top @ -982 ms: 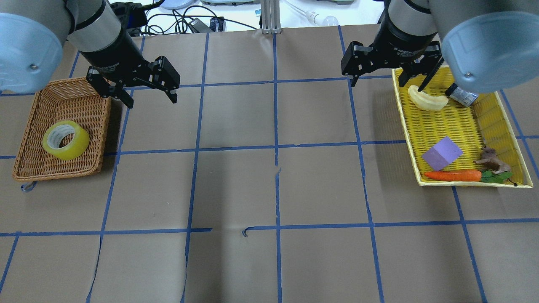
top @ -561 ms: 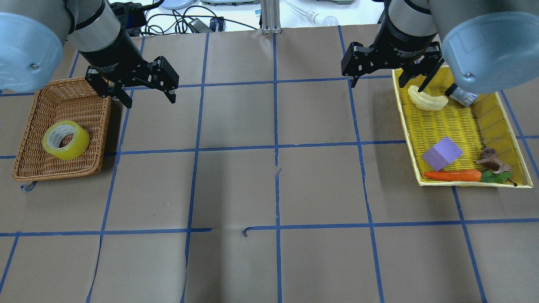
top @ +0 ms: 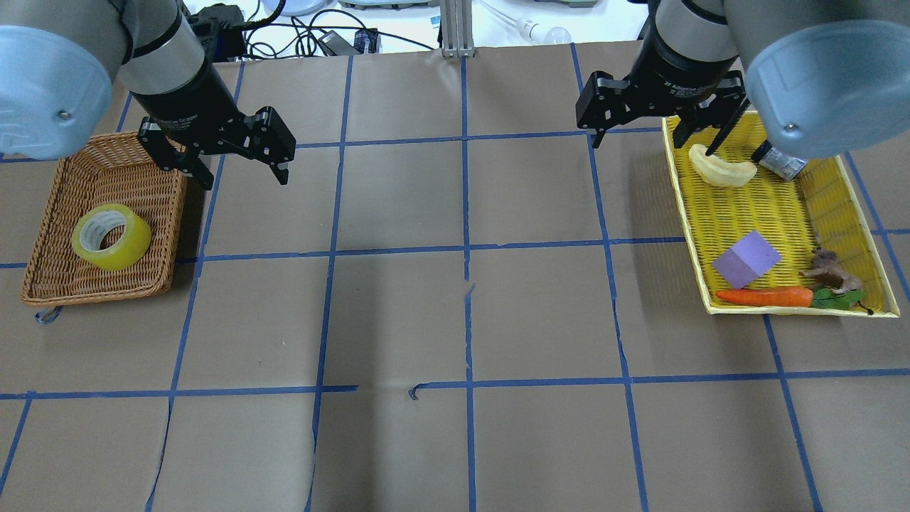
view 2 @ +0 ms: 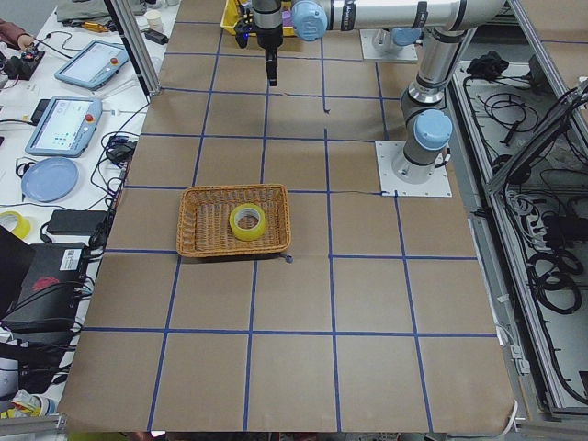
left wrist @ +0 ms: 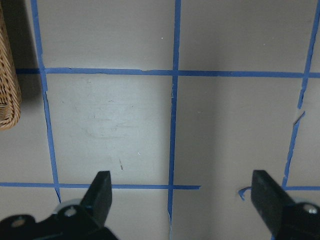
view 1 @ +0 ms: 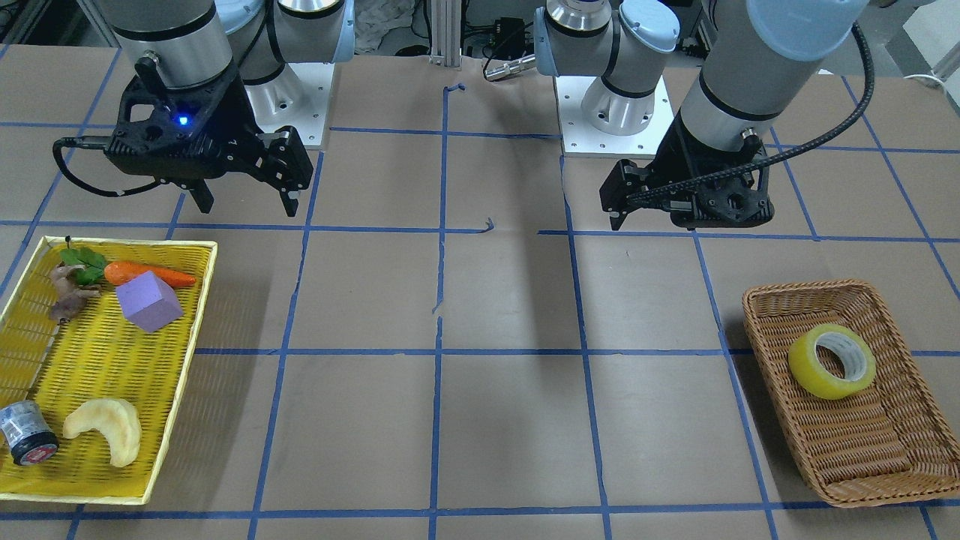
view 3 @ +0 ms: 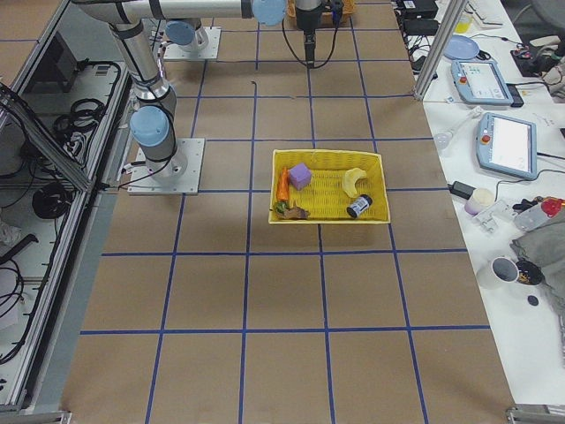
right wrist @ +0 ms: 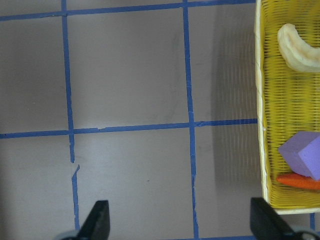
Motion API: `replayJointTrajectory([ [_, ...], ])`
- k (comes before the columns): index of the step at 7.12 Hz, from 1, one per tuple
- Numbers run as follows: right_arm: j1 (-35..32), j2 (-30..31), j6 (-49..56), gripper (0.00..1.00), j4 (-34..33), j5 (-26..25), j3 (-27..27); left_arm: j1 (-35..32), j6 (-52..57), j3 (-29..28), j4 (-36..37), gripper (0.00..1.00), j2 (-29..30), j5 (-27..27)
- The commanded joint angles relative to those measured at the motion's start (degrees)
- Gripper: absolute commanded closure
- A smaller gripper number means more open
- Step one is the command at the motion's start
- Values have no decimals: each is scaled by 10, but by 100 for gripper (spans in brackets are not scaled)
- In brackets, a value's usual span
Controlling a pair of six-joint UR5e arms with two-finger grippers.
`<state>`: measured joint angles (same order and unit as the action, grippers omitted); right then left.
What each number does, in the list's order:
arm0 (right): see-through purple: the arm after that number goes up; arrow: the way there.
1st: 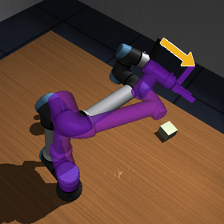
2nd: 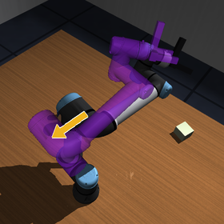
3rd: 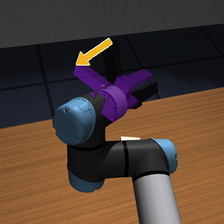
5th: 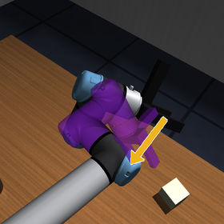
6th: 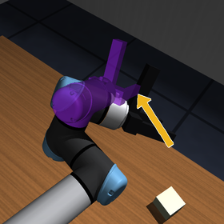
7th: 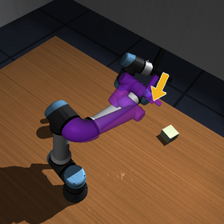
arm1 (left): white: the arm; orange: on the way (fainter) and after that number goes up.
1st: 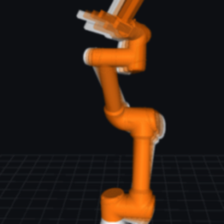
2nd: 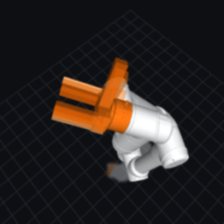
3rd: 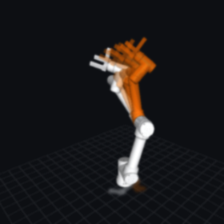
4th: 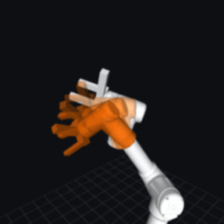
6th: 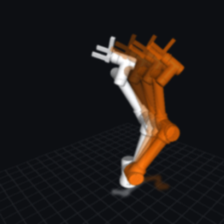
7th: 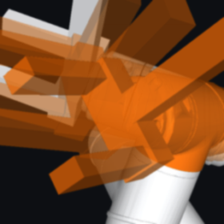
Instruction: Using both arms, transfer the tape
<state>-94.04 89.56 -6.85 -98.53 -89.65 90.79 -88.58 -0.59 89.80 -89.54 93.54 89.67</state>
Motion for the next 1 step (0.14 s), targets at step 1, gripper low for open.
replayJointTrajectory([
  [1,0,0,0,0,0,0,0,0,0,0,0,0,1,0],
])
